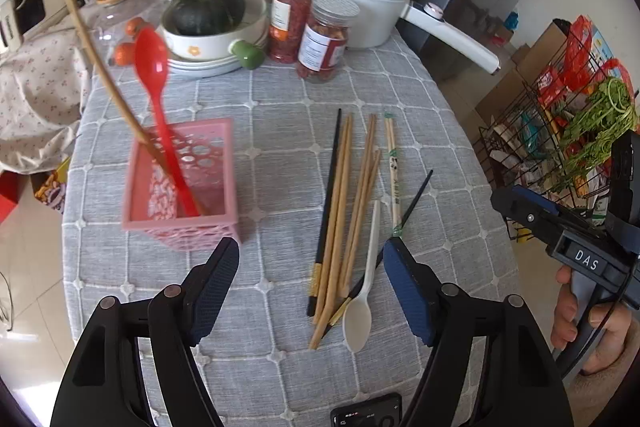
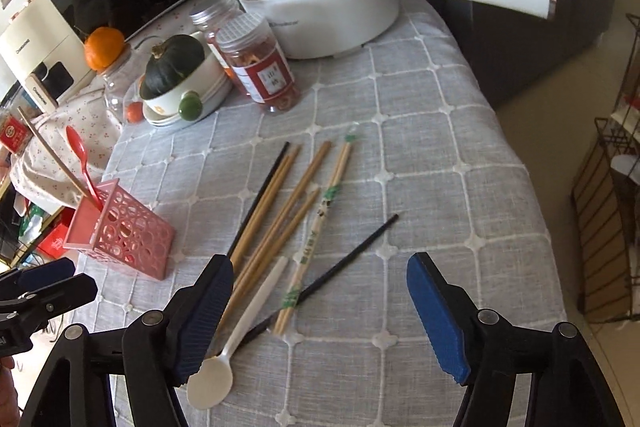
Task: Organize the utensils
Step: 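Move the left tool back to the pile and grasp the black chopstick, then lift the black chopstick with the left tool while the right grasps the paper-wrapped chopsticks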
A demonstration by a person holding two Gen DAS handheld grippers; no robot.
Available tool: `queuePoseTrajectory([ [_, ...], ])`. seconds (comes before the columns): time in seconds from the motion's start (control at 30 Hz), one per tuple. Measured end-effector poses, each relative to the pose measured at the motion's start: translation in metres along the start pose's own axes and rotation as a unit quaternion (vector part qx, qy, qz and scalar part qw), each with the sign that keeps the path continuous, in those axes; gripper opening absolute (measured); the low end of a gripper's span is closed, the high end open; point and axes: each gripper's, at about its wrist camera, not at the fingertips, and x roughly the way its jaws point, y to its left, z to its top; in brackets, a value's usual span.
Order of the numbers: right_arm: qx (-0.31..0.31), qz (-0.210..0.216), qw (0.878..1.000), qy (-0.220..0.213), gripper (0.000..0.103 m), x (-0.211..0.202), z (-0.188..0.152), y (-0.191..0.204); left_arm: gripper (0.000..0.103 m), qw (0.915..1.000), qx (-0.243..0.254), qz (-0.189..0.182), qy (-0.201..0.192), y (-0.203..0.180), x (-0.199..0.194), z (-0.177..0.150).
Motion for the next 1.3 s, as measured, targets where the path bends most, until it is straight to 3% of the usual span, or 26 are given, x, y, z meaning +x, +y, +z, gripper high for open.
queuePoseTrajectory([
  [0.13, 0.003, -0.009, 1.000, 0.014, 0.077, 0.014, 0.000, -0.017, 0.039, 0.9993, 0.019, -0.003, 0.032, -0.022, 0.032, 0.020],
  [0.2, 0.008, -0.007, 1.000, 0.024, 0.077, 0.021, 0.000, -0.025, 0.028, 0.9983, 0.031, 0.004, 0.050, -0.030, 0.054, 0.032],
  [0.4, 0.036, 0.003, 0.998, 0.042, 0.077, 0.039, 0.004, -0.046, 0.010, 0.9963, 0.007, 0.020, 0.083, -0.019, 0.115, 0.063],
  [0.7, 0.065, 0.015, 0.996, 0.051, 0.077, 0.053, 0.008, -0.067, 0.007, 0.9954, 0.005, 0.018, 0.094, -0.015, 0.156, 0.082],
  [1.03, 0.067, 0.012, 0.996, 0.058, 0.077, 0.060, 0.008, -0.067, 0.006, 0.9887, 0.078, 0.089, 0.092, -0.045, 0.172, 0.083],
  [1.17, 0.065, 0.010, 0.996, 0.058, 0.077, 0.058, 0.009, -0.063, 0.006, 0.9901, 0.088, 0.085, 0.069, -0.050, 0.145, 0.076],
  [1.3, 0.071, 0.006, 0.996, 0.057, 0.077, 0.055, 0.010, -0.059, 0.005, 0.9922, 0.102, 0.072, 0.013, -0.049, 0.088, 0.066],
])
